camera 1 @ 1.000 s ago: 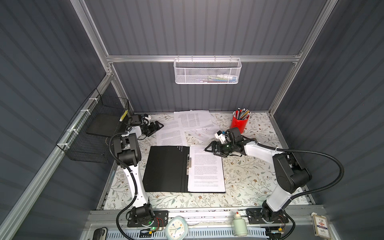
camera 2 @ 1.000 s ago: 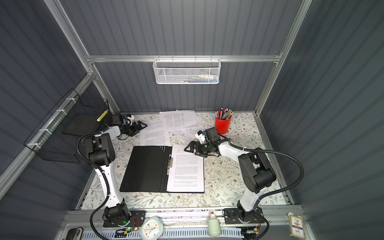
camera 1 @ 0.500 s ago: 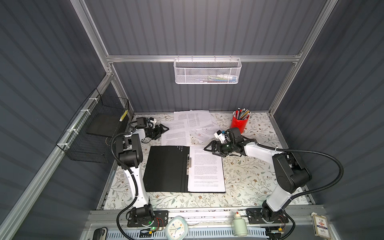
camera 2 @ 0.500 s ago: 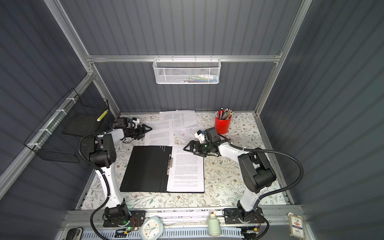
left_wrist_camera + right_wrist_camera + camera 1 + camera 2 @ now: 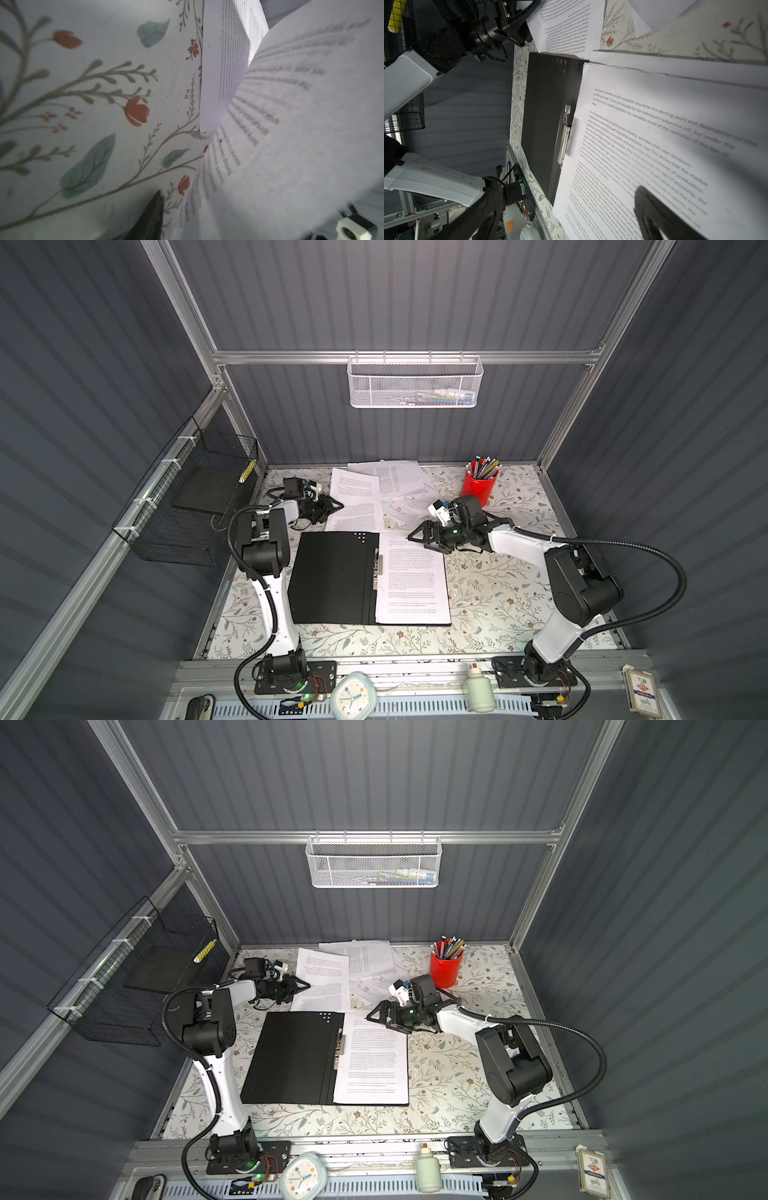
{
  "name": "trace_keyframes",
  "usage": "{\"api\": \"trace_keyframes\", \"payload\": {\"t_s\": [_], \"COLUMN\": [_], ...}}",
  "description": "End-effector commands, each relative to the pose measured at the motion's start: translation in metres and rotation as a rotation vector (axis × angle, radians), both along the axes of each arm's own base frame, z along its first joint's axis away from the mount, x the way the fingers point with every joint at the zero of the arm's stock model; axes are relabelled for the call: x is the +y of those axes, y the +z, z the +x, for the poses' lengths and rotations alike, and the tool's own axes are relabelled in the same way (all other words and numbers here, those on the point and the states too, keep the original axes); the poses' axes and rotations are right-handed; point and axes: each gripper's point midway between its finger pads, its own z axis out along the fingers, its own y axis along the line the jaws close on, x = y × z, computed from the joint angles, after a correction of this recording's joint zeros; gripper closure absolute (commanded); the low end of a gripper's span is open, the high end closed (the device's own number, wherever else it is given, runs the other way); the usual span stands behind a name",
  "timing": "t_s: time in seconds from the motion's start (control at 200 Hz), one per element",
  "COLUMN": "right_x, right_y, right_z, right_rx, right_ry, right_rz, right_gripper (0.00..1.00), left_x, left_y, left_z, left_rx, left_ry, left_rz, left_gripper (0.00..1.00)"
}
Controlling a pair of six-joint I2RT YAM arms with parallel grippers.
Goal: Put the files into the folder
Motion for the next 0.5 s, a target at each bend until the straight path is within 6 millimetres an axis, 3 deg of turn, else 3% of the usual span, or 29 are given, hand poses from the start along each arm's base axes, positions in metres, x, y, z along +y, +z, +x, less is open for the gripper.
{"api": "trace_keyframes", "payload": {"t_s": [0.0,0.155,0.275,0.495], "right_x": [0.001,-0.005,-0.011,-0.032], "right_y": [0.007,0.010,0.018,0.044], "right_z": [-0.006,-0.001,0.004,0.013], "right_rx": [-0.018,-0.052,-0.101,-0.212], "right_ry": [0.015,-0.001,-0.027,-0.098], "right_rz": [0.004,-0.041,-0.080,-0.149], "right_gripper": [0.01,0.01,0.01,0.01], "left_x": [0.005,0.005,0.006,0.003], "left_y": [0.022,0.037,0.063,0.125], "left_z": [0.004,0.016,0.026,0.029], "left_rx": [-0.025,-0.058,-0.120,-0.250], "left_ry": [0.019,0.021,0.023,0.025], "left_rz": [0.028,0.022,0.032,0.106], "left_gripper": [0.64,0.87,1.00,1.00]}}
